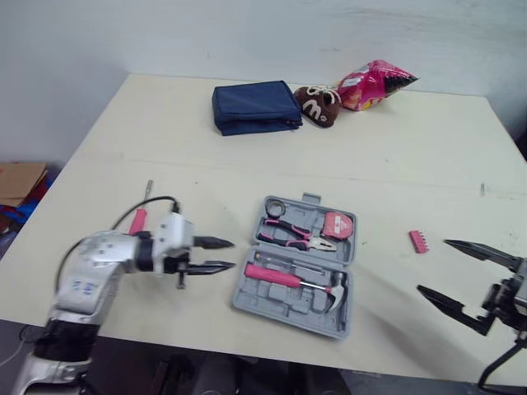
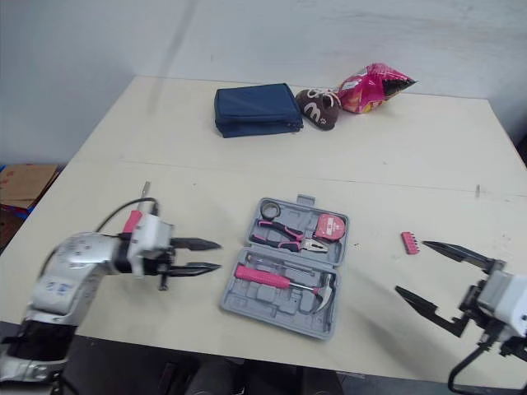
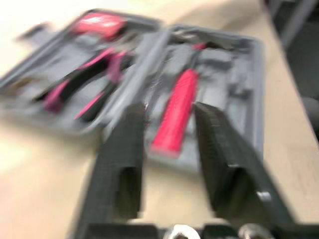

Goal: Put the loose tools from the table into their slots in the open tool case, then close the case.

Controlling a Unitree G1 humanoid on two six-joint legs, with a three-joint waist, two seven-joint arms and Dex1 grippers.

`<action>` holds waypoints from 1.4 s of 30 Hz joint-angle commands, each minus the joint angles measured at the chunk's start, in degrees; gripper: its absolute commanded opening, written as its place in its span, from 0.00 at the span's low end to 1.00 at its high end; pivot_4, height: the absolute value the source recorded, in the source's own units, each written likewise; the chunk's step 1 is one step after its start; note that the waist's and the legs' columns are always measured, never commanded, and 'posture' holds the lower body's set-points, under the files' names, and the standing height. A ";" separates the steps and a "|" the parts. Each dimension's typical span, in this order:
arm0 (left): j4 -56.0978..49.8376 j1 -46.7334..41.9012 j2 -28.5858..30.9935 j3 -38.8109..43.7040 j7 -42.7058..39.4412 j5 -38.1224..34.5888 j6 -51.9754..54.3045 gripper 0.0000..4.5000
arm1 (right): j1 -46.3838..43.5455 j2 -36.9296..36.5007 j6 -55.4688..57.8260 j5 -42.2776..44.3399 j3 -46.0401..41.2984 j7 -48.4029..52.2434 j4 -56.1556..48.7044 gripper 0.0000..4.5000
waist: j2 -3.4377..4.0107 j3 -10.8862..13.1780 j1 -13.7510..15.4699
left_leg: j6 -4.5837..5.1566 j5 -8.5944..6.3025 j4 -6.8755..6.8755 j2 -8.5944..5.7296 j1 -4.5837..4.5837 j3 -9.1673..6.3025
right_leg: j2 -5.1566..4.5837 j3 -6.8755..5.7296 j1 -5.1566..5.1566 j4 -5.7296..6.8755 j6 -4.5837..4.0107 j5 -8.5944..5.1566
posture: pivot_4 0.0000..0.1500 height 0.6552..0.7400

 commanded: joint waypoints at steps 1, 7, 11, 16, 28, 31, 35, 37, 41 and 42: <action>2.29 5.25 2.69 12.32 4.44 -0.52 -2.54 0.76 | 1.04 -0.76 -4.29 -0.09 -5.92 2.08 6.15 1.00 | -0.06 0.07 0.00 | -0.01 0.00 0.00 0.00 0.01 0.00 | -0.01 0.02 -0.01 0.02 0.03 0.03 | 1.00 1.00; 12.82 18.50 5.21 31.72 9.21 0.52 -7.76 0.99 | 1.34 -2.50 -8.10 -0.43 -11.73 3.31 18.06 1.00 | -0.22 0.21 -0.68 | -0.16 0.01 -0.34 0.06 0.15 0.09 | -0.04 0.14 -0.11 -0.05 -0.15 0.00 | 1.00 1.00; 21.46 24.14 5.74 40.76 13.46 1.53 -11.46 0.99 | 1.69 -4.15 -10.40 -0.85 -12.98 5.28 25.11 1.00 | -0.37 0.30 -0.66 | -0.23 -0.04 -0.56 0.06 0.13 0.12 | -0.07 0.12 -0.20 -0.17 -0.25 -0.06 | 1.00 1.00; 35.10 28.00 8.14 47.66 17.35 2.42 -16.30 0.99 | 1.81 -5.78 -13.55 -2.12 -13.13 6.12 33.16 1.00 | -0.42 0.32 -0.47 | -0.28 -0.06 -0.79 0.08 0.13 0.13 | -0.07 0.08 -0.30 -0.27 -0.32 -0.10 | 1.00 1.00; 25.98 27.98 6.77 46.32 16.60 -3.83 -9.29 0.99 | -0.55 -3.04 -14.89 -1.04 -6.94 5.77 29.96 1.00 | -0.42 0.31 -0.35 | -0.71 -0.15 -0.87 0.10 0.13 0.15 | -0.15 0.13 -0.45 -0.11 -0.38 -0.13 | 1.00 1.00; 14.77 26.57 5.69 42.50 17.38 -8.32 -1.16 0.99 | -2.76 -2.49 -12.02 0.09 -4.13 4.28 25.27 1.00 | -0.42 0.32 -0.41 | -0.70 -0.14 -0.87 0.11 0.10 0.16 | -0.15 0.13 -0.46 -0.08 -0.38 -0.13 | 1.00 1.00; 4.86 25.19 5.99 35.80 17.19 -8.86 4.37 0.99 | -5.16 -1.73 -8.86 2.02 -0.13 4.52 19.30 1.00 | -0.42 0.32 -0.48 | -0.43 0.06 -0.83 0.07 0.09 0.19 | -0.13 0.12 -0.45 -0.01 -0.34 -0.11 | 1.00 1.00; 1.97 25.01 6.39 31.70 16.84 -7.08 5.50 0.99 | -5.93 -1.13 -6.81 3.33 2.40 4.57 14.87 1.00 | -0.42 0.32 -0.64 | -0.41 0.08 -0.83 0.09 0.10 0.21 | -0.04 0.12 -0.44 0.01 -0.33 -0.11 | 1.00 1.00; 1.60 24.11 6.31 27.85 17.98 -5.97 8.45 0.99 | -5.24 -0.34 -0.64 6.65 6.95 4.10 5.52 1.00 | -0.42 0.32 -1.31 | -0.41 0.09 -0.83 0.11 0.10 0.24 | 0.05 0.11 -0.44 0.07 -0.31 -0.12 | 1.00 1.00; 2.37 23.98 5.97 26.38 18.34 -4.25 7.34 0.99 | -5.46 0.16 0.40 7.22 8.55 3.74 2.81 1.00 | -0.44 0.33 -1.39 | -0.40 0.10 -0.80 0.11 0.10 0.24 | 0.06 0.10 -0.44 0.10 -0.30 -0.12 | 1.00 1.00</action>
